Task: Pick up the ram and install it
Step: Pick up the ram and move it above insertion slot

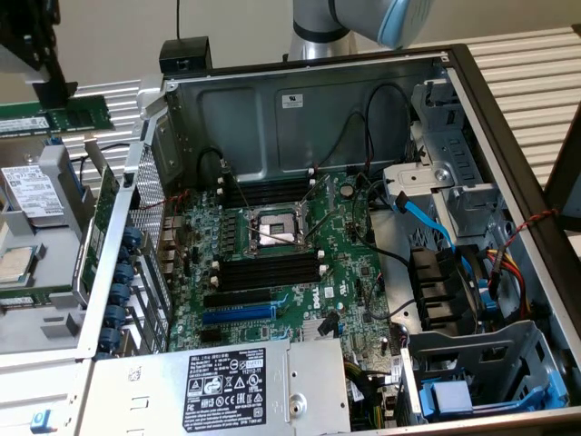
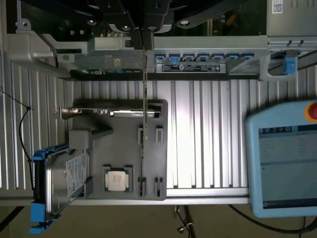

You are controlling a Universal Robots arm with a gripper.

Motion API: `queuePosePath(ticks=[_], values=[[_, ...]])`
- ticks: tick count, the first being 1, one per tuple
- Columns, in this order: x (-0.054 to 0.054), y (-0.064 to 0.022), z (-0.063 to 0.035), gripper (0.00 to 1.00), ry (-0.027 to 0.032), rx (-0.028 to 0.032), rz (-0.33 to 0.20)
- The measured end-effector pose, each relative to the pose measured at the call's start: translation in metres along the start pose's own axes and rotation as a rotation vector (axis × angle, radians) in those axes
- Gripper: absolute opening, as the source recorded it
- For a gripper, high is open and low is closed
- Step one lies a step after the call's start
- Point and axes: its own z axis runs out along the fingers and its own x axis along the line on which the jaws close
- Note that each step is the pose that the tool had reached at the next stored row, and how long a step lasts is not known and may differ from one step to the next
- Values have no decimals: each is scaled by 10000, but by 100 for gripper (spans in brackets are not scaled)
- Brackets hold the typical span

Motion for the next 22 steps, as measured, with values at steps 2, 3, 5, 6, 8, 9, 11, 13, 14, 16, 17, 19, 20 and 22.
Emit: queuePosePath(ticks=[2,3,5,6,8,9,11,13,14,16,17,19,20,22], values=[[-4,-90,-6,12,-2,-4,0],[-6,-135,-9,12,-2,-6,-1],[-10,-226,-13,12,-3,-7,0],[-12,-270,-15,12,-4,-7,1],[-16,-363,-18,12,-4,-7,-1],[-18,-409,-20,12,-2,-8,0],[-21,-499,-23,12,-2,-10,-5],[-25,-590,-26,12,-3,-12,-14],[-27,-634,-28,12,-2,-14,-16],[-31,-722,-31,12,-2,-24,-21],[-33,-766,-32,12,-2,-42,-22],[-36,-844,-35,12,0,-78,-22],[-38,-887,-37,12,0,-93,-20],[-42,-980,-40,12,2,-110,-21]])
